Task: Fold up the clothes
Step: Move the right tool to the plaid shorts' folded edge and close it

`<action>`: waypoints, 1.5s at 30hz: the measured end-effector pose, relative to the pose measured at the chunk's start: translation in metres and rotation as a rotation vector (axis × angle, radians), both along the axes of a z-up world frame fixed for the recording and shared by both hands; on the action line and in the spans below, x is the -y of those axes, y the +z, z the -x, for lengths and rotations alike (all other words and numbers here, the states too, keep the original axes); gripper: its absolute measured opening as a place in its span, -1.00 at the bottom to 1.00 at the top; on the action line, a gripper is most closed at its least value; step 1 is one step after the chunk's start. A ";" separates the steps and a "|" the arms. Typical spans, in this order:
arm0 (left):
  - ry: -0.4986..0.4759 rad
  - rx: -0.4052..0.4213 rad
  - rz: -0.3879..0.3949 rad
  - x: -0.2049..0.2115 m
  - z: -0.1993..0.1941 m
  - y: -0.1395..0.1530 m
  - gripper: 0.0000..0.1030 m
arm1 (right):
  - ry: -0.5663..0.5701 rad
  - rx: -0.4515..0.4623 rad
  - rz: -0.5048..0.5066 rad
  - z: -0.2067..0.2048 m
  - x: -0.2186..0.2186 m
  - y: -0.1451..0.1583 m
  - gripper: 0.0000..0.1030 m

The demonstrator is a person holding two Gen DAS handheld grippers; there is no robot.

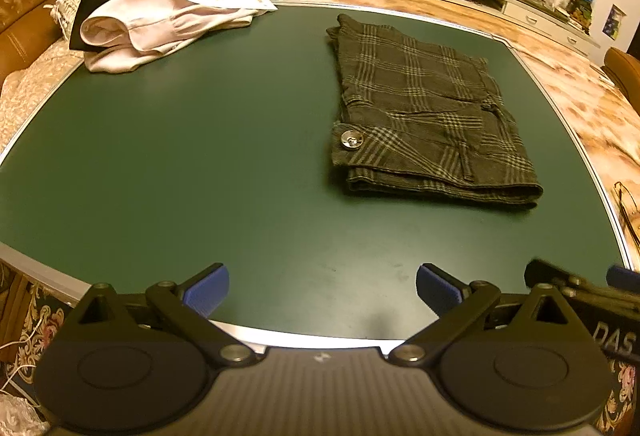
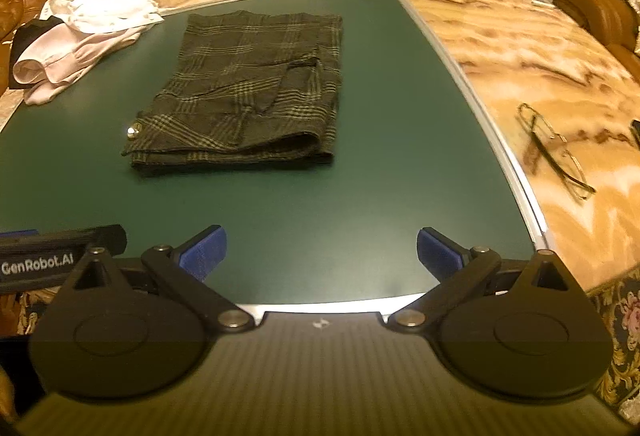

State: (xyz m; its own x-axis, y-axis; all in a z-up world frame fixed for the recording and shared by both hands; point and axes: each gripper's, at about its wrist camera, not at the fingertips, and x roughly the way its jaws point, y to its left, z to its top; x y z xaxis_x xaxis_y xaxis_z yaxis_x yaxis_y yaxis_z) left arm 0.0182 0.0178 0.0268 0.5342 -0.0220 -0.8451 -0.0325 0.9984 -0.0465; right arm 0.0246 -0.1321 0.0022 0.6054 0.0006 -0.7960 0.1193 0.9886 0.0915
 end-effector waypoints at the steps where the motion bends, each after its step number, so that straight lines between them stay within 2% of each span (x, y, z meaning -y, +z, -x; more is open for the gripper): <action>1: -0.008 -0.005 0.010 0.000 -0.001 0.000 0.99 | 0.011 0.003 -0.002 -0.004 0.000 0.000 1.00; 5: -0.042 -0.012 0.012 0.002 -0.003 -0.001 0.99 | 0.108 0.036 0.095 -0.021 -0.005 -0.001 1.00; 9: -0.070 -0.032 0.031 0.004 -0.007 -0.002 0.99 | 0.291 0.103 0.211 -0.032 -0.016 -0.005 1.00; 12: -0.082 -0.063 0.076 0.001 -0.013 -0.004 0.99 | 0.434 0.162 0.301 -0.034 -0.027 -0.009 1.00; 16: -0.078 -0.096 0.133 -0.006 -0.021 -0.006 0.99 | 0.585 0.191 0.436 -0.040 -0.041 -0.021 0.98; 21: -0.085 -0.109 0.171 -0.009 -0.031 -0.005 0.99 | 0.760 0.223 0.550 -0.046 -0.050 -0.027 0.93; 22: -0.089 -0.111 0.183 -0.008 -0.033 -0.005 0.99 | 0.783 0.218 0.575 -0.047 -0.050 -0.029 0.89; 24: -0.091 -0.113 0.193 -0.007 -0.036 -0.004 0.99 | 0.822 0.204 0.611 -0.051 -0.054 -0.033 0.43; 26: -0.101 -0.113 0.193 -0.003 -0.040 -0.004 0.99 | 0.846 0.193 0.618 -0.052 -0.057 -0.036 0.27; 32: -0.103 -0.139 0.232 0.002 -0.052 -0.008 0.99 | 0.928 0.197 0.722 -0.052 -0.069 -0.042 0.27; 34: -0.095 -0.142 0.243 0.002 -0.054 -0.009 0.99 | 0.948 0.190 0.718 -0.054 -0.072 -0.043 0.24; 35: -0.087 -0.139 0.239 0.001 -0.054 -0.010 0.99 | 0.955 0.186 0.709 -0.054 -0.073 -0.044 0.10; 36: -0.080 -0.137 0.236 0.001 -0.055 -0.010 0.99 | 0.960 0.180 0.694 -0.056 -0.074 -0.045 -0.17; 38: -0.063 -0.125 0.236 0.001 -0.055 -0.010 0.99 | 0.951 0.163 0.635 -0.058 -0.073 -0.046 -0.43; 41: -0.033 -0.119 0.280 -0.002 -0.059 -0.010 0.99 | 0.906 0.161 0.570 -0.061 -0.071 -0.045 -0.44; 45: 0.009 -0.116 0.367 -0.007 -0.069 -0.008 0.99 | 0.827 0.159 0.369 -0.073 -0.054 -0.030 -0.56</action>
State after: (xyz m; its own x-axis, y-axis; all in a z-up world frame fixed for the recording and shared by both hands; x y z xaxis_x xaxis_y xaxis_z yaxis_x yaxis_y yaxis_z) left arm 0.0874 0.0250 0.0186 0.4370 -0.3301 -0.8367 -0.0671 0.9157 -0.3963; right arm 0.0973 -0.0780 -0.0274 0.6278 0.2444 -0.7390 -0.6257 0.7232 -0.2923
